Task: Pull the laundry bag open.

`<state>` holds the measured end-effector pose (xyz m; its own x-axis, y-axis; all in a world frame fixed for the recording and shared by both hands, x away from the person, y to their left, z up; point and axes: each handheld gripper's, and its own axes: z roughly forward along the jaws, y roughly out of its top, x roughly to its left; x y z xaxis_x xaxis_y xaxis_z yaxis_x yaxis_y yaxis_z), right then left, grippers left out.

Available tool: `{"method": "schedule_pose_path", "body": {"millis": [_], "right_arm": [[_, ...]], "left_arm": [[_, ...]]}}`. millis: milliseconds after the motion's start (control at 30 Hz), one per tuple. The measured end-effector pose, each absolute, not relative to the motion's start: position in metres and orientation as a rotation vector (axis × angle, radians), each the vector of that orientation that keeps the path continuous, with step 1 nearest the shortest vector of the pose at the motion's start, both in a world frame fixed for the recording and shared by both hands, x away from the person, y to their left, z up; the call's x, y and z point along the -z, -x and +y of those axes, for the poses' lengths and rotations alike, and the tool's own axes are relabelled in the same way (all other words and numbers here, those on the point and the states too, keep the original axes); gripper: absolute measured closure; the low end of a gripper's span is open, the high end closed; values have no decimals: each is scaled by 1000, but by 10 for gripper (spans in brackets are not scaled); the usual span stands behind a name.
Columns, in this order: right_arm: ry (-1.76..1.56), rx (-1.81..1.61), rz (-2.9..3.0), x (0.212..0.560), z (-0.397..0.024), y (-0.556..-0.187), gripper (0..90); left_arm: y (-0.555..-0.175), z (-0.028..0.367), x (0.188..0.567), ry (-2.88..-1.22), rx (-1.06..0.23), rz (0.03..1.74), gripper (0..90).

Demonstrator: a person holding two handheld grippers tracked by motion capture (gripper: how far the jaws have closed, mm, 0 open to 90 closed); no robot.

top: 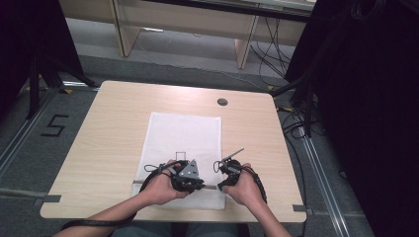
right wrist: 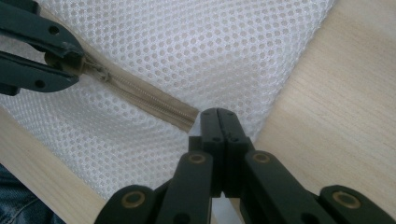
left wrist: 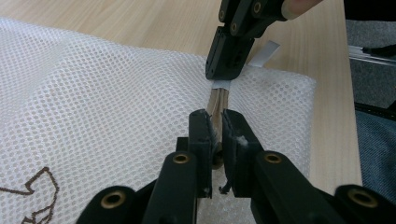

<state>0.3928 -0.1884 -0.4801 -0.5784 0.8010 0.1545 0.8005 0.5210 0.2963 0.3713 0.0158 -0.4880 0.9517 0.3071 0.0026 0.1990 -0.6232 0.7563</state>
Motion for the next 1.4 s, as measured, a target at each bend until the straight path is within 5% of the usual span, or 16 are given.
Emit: {"method": "schedule_pose_path", "body": {"millis": [1400], "right_arm": [[-1464, -527, 2739, 480, -188, -392, 900]], "left_arm": [[-370, 26, 486, -2244, -149, 368, 822]]}}
